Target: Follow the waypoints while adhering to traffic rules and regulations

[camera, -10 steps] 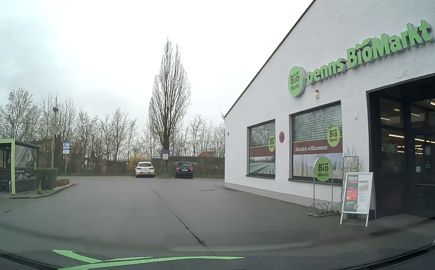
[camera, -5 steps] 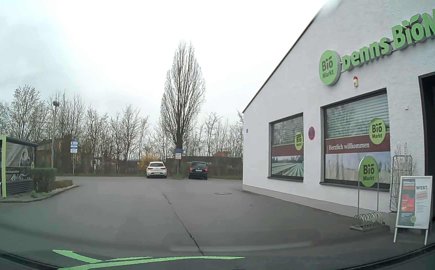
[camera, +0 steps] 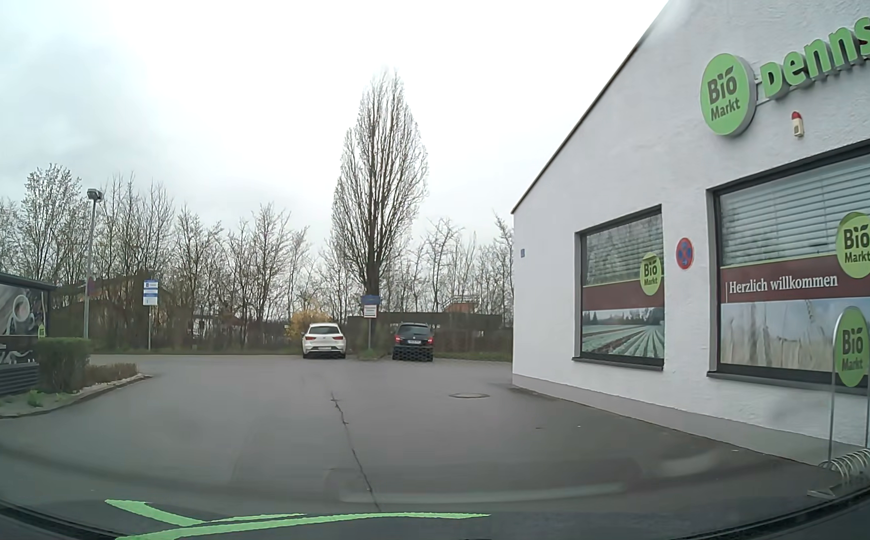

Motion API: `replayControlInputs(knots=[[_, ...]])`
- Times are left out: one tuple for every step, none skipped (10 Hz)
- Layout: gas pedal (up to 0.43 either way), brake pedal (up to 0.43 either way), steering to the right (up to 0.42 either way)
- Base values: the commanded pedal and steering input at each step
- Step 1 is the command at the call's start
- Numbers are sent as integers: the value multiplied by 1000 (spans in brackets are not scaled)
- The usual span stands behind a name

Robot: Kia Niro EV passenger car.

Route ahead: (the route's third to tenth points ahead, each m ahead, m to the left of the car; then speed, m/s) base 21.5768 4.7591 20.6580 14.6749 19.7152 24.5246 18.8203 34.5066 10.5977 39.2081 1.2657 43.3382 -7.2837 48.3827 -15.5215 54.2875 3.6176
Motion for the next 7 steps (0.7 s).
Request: replayControlInputs(knots=[[87, 0, -62], [87, 0, -66], [67, 0, -67], [59, 0, -67], [47, 0, -67], [28, 0, -66], [20, 0, -65]])
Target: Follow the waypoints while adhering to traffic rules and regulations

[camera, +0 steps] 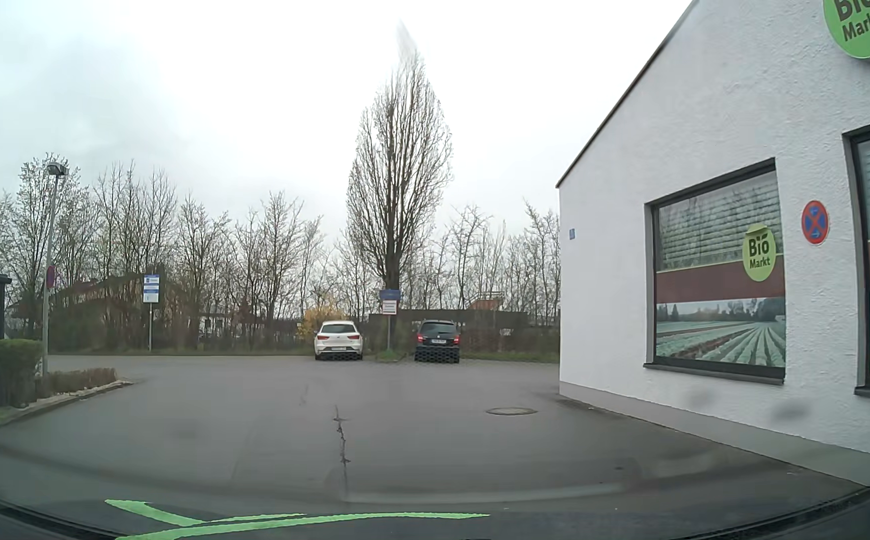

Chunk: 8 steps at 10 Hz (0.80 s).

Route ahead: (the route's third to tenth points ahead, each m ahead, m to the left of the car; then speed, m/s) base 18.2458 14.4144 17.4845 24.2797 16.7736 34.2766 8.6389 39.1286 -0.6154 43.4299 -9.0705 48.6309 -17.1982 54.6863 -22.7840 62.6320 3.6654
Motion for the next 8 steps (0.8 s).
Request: replayControlInputs(knots=[[0, 0, -63], [0, 0, -63], [0, 0, -63], [0, 0, -63], [0, 0, -63], [0, 0, -62], [0, 0, -61], [0, 0, -58]])
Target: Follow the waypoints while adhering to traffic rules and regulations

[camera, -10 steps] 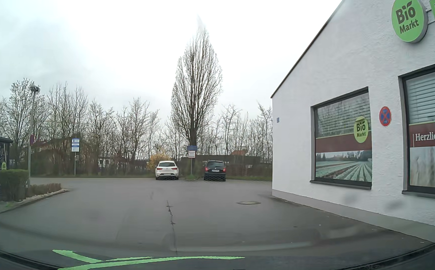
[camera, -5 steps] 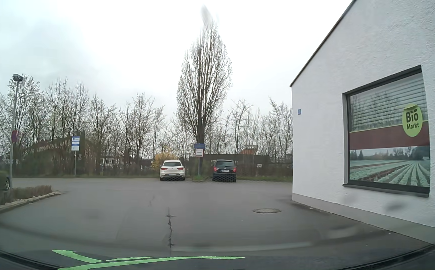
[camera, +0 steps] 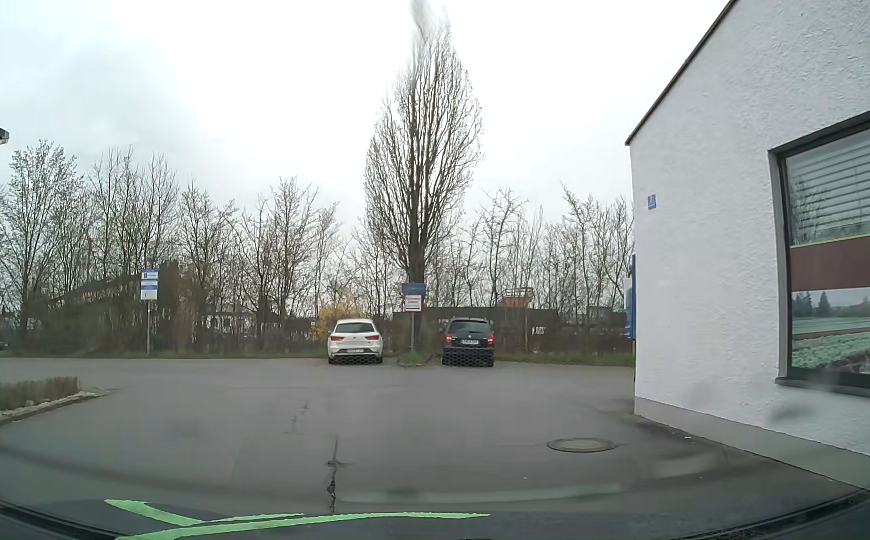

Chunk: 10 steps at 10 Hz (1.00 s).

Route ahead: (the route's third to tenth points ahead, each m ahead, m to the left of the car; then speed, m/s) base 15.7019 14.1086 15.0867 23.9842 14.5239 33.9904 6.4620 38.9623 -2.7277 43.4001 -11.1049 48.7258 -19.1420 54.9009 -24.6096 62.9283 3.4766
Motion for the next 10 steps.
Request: replayControlInputs(knots=[[0, 0, -50], [0, 0, -48], [0, 0, -45], [0, 0, -43], [0, 0, -41], [0, 0, -39], [0, 6, -36], [0, 18, -35], [0, 37, -35], [0, 49, -35]])
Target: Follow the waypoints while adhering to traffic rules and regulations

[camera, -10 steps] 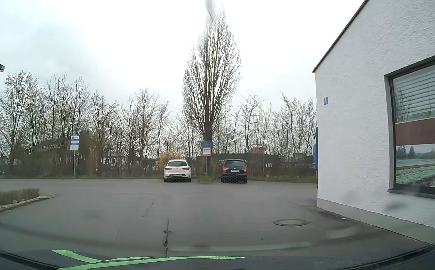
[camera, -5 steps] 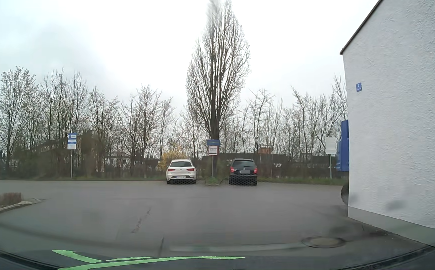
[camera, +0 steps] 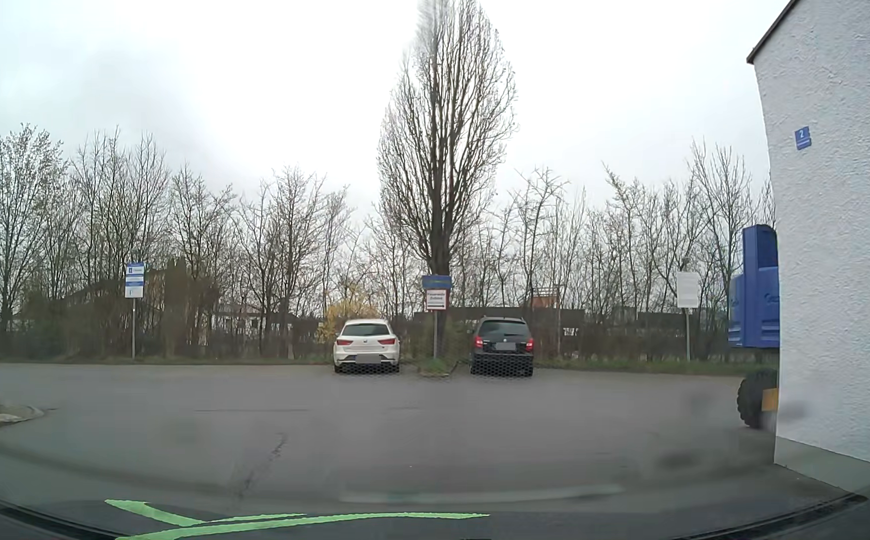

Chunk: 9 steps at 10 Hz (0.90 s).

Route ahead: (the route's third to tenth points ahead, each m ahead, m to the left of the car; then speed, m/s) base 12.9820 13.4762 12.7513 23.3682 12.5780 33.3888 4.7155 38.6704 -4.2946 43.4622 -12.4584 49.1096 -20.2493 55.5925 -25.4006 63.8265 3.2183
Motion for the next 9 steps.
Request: replayControlInputs(knots=[[0, 61, -35], [0, 85, -35], [0, 110, -36], [0, 134, -36], [0, 152, -36], [0, 195, -36], [0, 207, -36], [0, 207, -36], [0, 207, -37]])
